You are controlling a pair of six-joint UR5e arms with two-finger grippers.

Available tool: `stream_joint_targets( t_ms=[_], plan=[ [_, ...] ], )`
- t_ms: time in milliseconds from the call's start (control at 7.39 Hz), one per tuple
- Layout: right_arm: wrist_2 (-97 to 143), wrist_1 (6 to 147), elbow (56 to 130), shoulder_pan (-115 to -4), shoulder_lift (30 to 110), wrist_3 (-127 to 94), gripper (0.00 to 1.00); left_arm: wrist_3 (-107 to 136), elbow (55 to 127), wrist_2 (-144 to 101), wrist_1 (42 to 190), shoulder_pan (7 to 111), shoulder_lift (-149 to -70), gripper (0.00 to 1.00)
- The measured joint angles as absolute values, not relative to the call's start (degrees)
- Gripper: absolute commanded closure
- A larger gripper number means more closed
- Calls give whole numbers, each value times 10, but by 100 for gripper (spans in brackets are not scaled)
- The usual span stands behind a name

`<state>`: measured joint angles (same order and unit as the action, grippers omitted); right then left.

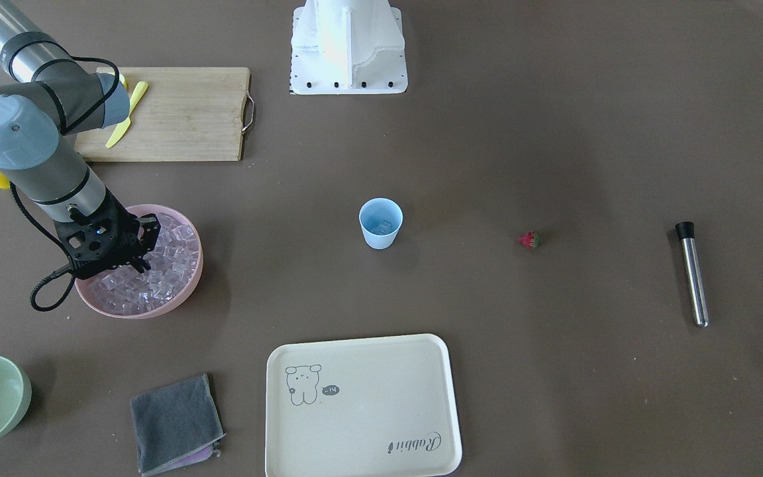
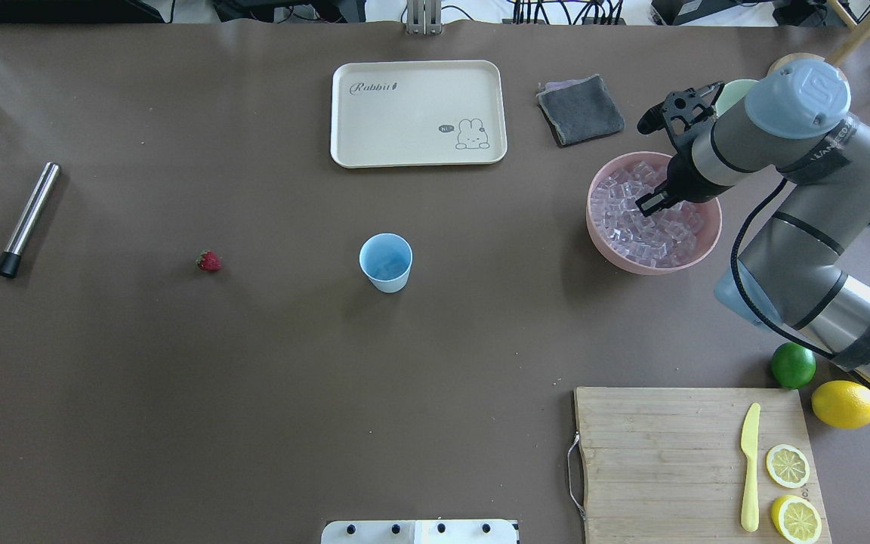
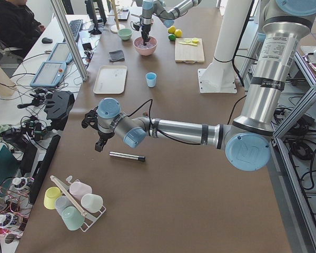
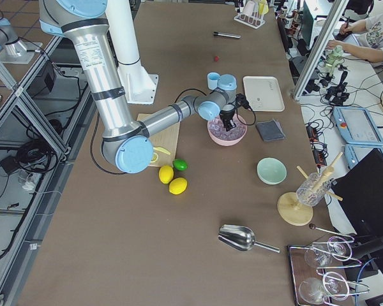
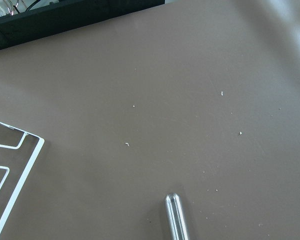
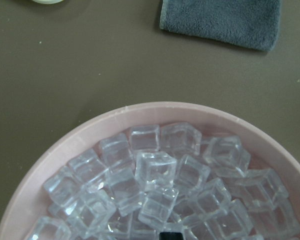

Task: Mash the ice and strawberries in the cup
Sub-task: 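Lower the right gripper into the ice and grasp a cube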

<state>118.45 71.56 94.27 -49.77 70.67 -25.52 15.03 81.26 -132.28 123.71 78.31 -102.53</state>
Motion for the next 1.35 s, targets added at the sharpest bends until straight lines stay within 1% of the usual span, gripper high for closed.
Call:
stream_joint_targets(
  t_ms=[135, 271, 406, 676, 947, 1082, 1218, 1353],
  plan=[
    [1186, 717, 942, -502, 704, -255, 54, 150, 812, -1323, 1241, 783, -1023, 3],
    [1186, 718, 939, -504, 698, -258, 32, 150, 811, -1323, 1244, 783, -1022, 3],
    [1186, 720, 934, -503, 689, -270, 20, 151, 810, -1323, 1246, 783, -1022, 3],
    [1182, 724, 922, -495, 674, -303, 18, 153, 806, -1320, 1247, 782, -1021, 3],
    [1180, 722, 914, -488, 672, -309, 19, 153, 804, -1313, 1251, 780, -1022, 3],
    [1180, 721, 912, -487, 673, -310, 27, 153, 804, -1312, 1252, 779, -1022, 3],
    [1180, 720, 911, -487, 675, -310, 40, 154, 804, -1311, 1254, 778, -1022, 3],
    [1180, 719, 911, -487, 676, -311, 47, 156, 804, -1311, 1258, 777, -1022, 3]
  ],
)
